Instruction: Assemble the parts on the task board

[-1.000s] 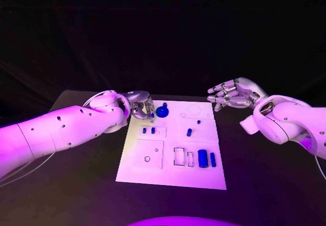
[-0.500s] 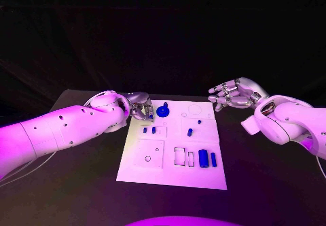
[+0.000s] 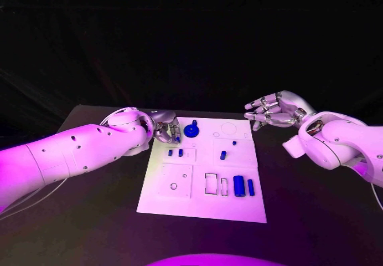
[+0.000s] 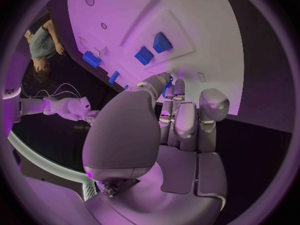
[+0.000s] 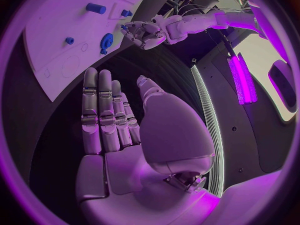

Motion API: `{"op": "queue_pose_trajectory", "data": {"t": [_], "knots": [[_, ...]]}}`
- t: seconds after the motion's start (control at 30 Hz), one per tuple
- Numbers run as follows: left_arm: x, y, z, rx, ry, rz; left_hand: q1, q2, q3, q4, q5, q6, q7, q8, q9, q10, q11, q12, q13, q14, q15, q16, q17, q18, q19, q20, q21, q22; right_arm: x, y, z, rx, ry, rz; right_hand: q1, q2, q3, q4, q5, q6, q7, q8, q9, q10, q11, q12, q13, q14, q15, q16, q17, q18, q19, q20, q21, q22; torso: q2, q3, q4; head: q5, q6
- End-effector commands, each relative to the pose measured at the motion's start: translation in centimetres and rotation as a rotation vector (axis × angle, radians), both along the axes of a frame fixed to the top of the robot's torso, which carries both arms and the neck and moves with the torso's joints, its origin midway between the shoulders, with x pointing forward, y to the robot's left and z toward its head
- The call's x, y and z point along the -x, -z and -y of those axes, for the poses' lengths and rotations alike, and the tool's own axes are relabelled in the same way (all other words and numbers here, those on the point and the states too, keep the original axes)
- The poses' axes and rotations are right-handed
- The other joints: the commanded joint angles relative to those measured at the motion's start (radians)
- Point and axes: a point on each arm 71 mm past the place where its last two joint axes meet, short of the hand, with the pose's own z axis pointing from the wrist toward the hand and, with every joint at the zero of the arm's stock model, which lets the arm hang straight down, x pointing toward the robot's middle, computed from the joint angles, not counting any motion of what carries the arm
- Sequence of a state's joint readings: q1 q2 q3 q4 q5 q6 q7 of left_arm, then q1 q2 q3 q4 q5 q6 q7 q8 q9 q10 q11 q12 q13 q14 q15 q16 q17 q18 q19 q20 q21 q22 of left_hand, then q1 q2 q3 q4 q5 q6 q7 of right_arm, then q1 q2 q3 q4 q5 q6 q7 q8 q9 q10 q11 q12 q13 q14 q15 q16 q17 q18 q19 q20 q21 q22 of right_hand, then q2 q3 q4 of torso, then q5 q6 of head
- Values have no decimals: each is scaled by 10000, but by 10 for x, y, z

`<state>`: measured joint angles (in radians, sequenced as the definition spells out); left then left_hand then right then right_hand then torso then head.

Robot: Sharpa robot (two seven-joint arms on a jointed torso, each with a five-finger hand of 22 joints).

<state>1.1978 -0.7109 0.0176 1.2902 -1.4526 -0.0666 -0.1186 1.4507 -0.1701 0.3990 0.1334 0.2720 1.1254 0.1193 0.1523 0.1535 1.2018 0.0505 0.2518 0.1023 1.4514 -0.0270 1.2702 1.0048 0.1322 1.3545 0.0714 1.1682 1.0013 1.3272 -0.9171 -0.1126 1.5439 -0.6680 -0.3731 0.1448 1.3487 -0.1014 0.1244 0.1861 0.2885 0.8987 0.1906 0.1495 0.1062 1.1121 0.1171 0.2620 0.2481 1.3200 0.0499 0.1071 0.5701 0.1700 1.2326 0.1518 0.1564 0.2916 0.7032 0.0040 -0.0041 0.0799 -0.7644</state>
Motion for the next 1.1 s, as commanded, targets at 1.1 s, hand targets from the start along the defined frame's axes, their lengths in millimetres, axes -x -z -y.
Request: {"op": "queue_pose_trajectory", "data": {"t": [1.1], "knots": [[0,6,5,-264,75,-602,-110,40,-56,-8,-56,25,-2,-95,-19,66,6,-144,13,30,2,-5,-101,-176,53,-23,66,14,1,0,-1,12,-145,31,-10,128,-38,-9,64,36,26,33,-12,-80,10,35,-9,24,13,-50,14,137,45,28,-51,-9,6,4,-7,19,-12]]}}
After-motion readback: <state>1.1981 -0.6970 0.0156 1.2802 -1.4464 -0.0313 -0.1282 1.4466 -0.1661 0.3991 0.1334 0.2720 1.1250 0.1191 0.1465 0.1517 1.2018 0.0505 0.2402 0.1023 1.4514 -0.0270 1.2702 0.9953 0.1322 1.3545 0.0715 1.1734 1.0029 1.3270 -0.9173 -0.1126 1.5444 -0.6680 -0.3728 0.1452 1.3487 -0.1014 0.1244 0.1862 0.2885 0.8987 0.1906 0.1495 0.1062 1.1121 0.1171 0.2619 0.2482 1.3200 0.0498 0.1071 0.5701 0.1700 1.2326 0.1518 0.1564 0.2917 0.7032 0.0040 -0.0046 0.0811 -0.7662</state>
